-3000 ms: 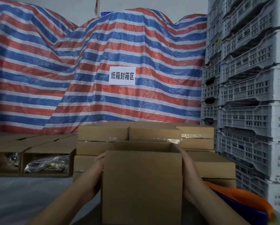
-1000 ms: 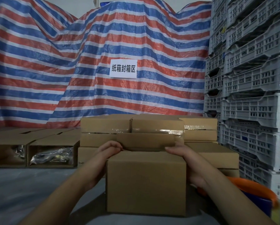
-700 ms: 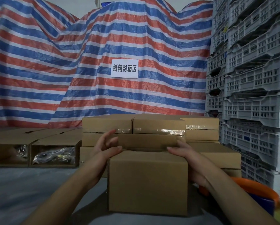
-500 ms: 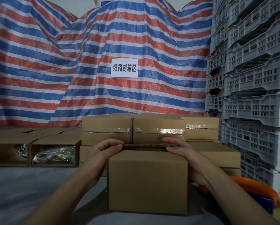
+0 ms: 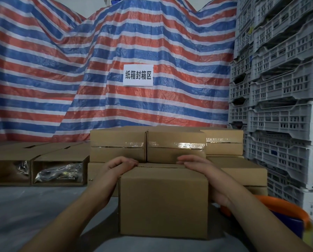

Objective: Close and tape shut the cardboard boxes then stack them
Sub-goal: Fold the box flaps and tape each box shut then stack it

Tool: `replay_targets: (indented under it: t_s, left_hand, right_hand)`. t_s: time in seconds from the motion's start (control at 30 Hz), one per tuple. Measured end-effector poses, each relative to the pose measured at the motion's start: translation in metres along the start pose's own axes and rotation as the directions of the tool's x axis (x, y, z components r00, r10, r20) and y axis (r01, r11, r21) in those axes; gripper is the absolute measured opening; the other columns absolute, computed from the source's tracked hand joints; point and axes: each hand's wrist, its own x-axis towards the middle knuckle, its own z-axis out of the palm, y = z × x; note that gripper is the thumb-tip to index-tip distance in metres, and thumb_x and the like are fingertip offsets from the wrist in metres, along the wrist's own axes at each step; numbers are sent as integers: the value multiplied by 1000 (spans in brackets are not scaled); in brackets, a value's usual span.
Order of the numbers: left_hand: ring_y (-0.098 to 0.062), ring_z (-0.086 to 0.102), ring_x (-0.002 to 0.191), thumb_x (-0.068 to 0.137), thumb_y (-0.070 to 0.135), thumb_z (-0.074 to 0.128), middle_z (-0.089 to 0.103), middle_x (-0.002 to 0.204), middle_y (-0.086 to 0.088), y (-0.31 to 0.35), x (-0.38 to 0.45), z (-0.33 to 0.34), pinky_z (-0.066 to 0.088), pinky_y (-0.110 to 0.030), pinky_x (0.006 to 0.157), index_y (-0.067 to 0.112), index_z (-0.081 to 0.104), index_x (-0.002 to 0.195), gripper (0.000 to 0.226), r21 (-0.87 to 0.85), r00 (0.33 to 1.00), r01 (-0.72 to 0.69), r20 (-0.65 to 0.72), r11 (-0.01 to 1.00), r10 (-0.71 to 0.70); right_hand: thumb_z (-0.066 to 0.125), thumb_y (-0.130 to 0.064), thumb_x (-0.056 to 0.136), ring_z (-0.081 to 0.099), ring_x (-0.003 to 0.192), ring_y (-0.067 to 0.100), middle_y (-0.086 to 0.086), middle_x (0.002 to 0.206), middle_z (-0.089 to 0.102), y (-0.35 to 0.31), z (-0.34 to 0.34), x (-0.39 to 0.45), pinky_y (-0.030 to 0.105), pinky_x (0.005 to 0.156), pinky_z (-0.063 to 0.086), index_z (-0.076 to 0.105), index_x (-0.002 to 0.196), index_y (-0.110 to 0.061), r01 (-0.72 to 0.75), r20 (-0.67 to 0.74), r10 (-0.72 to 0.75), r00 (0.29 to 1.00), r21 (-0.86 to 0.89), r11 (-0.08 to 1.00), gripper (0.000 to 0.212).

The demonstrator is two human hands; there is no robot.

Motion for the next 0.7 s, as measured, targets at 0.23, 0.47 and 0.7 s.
replay_targets:
  t_s: [0.23,0.47,0.7]
  left_hand:
    - [-19,66,92,89,22,60,74,99,-2,3,-1,1,48,-35,78,20,77,86,18,28,1000,25,-15,999,-24]
    - [-17,66,97,98,18,53,71,103,1,38,2,11,52,-31,81,25,70,101,19,286,1000,-4,1,958,3]
    - [16,51,100,91,66,40,55,110,35,69,-10,65,48,-10,74,61,46,121,32,684,838,-501,536,530,101]
  right_hand:
    - [72,-26,75,68,107,25,-1,110,76,-1,-2,3,41,93,53,81,96,-28,-12,-6,12,1000,-25,1000,23]
    - [68,-21,88,67,108,28,-2,109,76,4,-6,6,44,93,53,80,98,-29,-30,-7,30,1000,-16,999,18]
    - [74,-28,82,69,109,30,8,111,75,6,-9,10,43,90,55,78,105,-29,-15,29,15,999,2,1000,23]
